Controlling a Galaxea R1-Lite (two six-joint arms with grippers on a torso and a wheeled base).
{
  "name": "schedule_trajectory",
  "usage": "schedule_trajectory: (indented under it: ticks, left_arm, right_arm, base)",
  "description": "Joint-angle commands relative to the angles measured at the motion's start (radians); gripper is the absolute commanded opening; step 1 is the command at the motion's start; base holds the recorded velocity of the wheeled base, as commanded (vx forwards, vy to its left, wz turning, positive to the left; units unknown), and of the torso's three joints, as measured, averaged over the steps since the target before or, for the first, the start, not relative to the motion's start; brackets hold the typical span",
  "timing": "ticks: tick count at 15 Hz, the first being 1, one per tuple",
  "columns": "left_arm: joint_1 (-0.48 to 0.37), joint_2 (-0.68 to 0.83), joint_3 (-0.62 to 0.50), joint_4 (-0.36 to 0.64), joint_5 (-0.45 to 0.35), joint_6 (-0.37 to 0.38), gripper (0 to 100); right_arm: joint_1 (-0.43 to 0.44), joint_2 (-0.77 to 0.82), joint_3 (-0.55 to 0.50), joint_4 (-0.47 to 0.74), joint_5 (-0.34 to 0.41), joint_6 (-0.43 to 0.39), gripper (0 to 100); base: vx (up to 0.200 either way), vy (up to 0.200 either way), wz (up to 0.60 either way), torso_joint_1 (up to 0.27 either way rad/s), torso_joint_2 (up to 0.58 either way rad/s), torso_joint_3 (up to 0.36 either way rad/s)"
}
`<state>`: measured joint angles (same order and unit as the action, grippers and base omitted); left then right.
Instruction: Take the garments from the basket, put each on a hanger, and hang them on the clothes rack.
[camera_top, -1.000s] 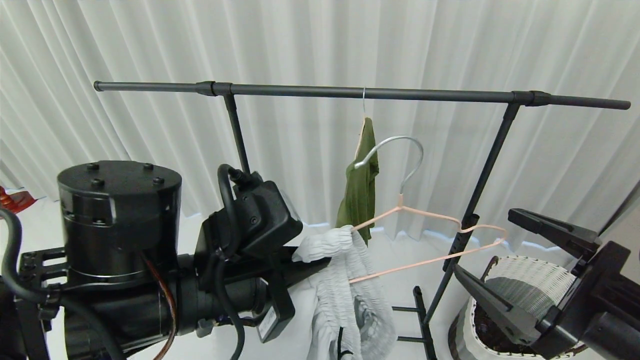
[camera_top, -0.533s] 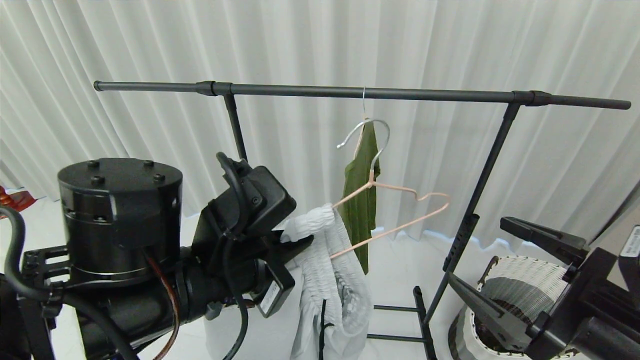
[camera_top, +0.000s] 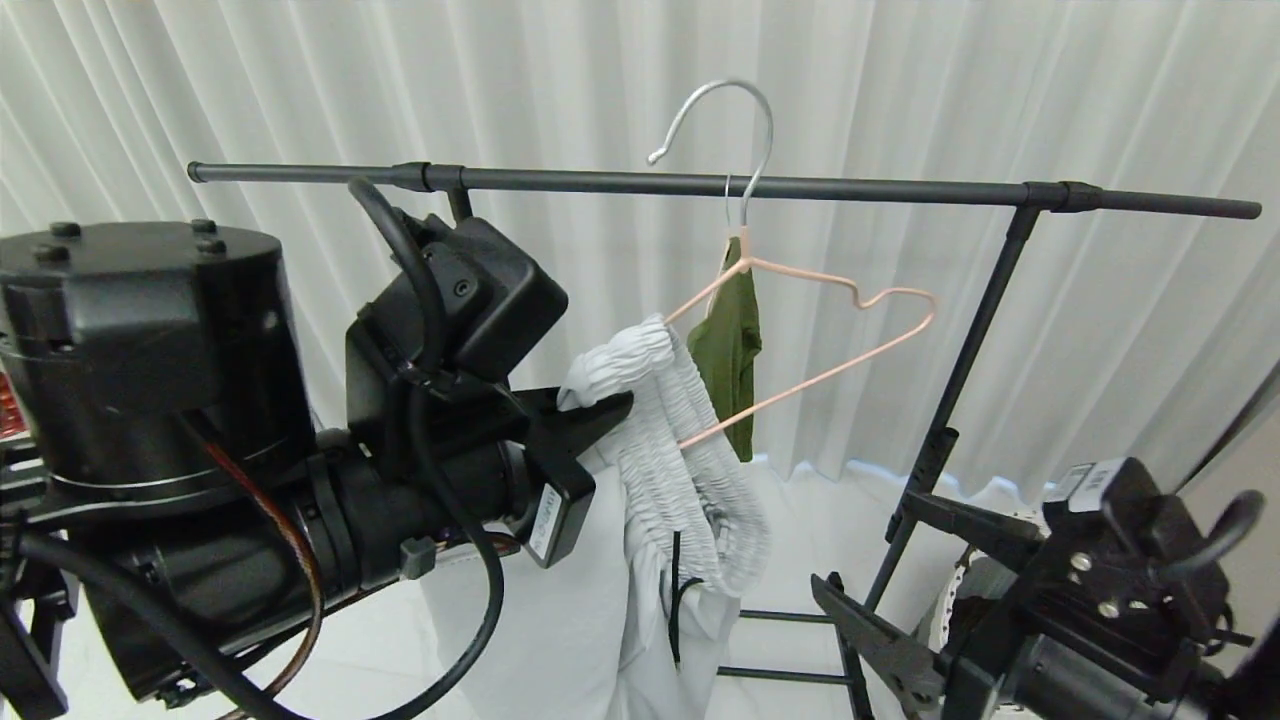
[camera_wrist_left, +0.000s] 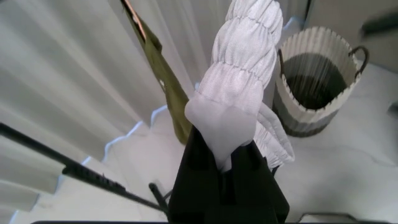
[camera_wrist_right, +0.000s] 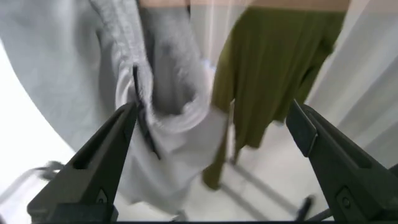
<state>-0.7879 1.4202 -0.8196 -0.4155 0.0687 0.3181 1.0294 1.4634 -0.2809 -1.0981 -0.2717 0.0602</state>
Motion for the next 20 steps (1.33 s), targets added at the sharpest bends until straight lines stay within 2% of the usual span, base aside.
schedule_trajectory:
  ticks: [1,4,8,11,20]
  left_arm:
    - [-0.004,-0.010,-0.018,-0.003,0.000,-0.001,0]
    - [-0.004,-0.023,-0.036,-0.003,-0.003,-0.001,0]
    - [-0.021,-0.035,-0.038,-0.003,-0.004,0.003,0]
    - [-0.021,-0.033,-0.035,-0.003,-0.003,0.001,0]
    - [-0.021,-0.027,-0.029,-0.003,-0.003,0.003,0]
  right_arm:
    - [0.003,0.155,-0.057,0.000,-0.003,0.121,100]
    - [-0.003,0.247,-0.098,0.000,-0.003,0.208,100]
    - [-0.091,0.310,-0.146,0.000,-0.006,0.274,100]
    - [-0.127,0.302,-0.147,-0.008,-0.006,0.286,100]
    - [-0.123,0.219,-0.146,-0.008,-0.006,0.279,100]
  base:
    - [0.000,0.000,0.00,0.000,0.00,0.000]
    - [0.000,0.000,0.00,0.000,0.00,0.000]
    - [0.000,0.000,0.00,0.000,0.00,0.000]
    - [0.000,0.000,0.00,0.000,0.00,0.000]
    - [0.000,0.000,0.00,0.000,0.00,0.000]
